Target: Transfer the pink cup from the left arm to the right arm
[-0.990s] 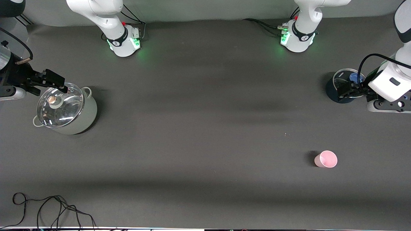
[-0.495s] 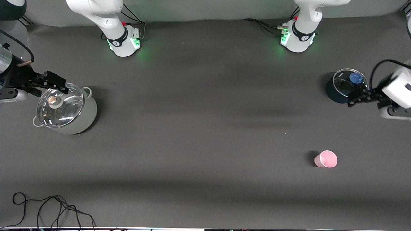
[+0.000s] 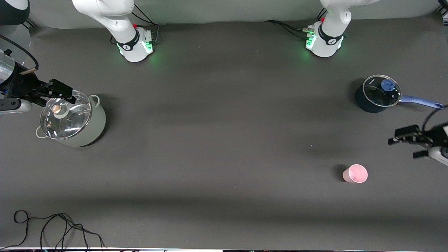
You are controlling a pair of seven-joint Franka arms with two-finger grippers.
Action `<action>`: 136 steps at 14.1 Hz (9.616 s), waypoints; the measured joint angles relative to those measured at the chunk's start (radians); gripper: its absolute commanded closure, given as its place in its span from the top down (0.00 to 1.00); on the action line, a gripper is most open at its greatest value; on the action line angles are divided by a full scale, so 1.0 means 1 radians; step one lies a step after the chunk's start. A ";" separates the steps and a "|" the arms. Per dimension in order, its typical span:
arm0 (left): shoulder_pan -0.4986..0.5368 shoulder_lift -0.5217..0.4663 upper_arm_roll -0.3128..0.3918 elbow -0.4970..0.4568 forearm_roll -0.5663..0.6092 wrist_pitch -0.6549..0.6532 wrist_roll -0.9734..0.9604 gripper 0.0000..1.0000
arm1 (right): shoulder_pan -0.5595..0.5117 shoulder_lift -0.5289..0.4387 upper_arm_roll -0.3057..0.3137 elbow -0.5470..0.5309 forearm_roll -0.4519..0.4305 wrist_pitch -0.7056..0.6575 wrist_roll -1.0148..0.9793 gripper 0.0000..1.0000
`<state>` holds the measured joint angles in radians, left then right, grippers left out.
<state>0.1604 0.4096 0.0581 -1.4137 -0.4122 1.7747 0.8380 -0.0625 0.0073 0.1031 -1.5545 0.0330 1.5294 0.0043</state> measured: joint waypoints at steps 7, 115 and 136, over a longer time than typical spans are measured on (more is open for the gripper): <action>0.188 0.251 0.001 0.005 -0.290 0.009 0.707 1.00 | -0.005 0.003 -0.013 0.000 0.000 -0.001 0.000 1.00; 0.091 0.402 -1.455 -0.263 -1.197 1.627 1.446 0.36 | 0.683 0.444 -0.036 0.432 0.046 0.101 1.766 0.95; 0.072 0.402 -1.451 -0.258 -1.199 1.635 1.417 0.97 | 0.684 0.471 -0.043 0.459 0.042 0.139 1.766 0.00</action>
<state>0.2320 0.8118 -1.3927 -1.6718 -1.6116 3.4092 2.2549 0.6212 0.4787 0.0598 -1.0953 0.0755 1.6689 1.7706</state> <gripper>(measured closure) 0.181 0.965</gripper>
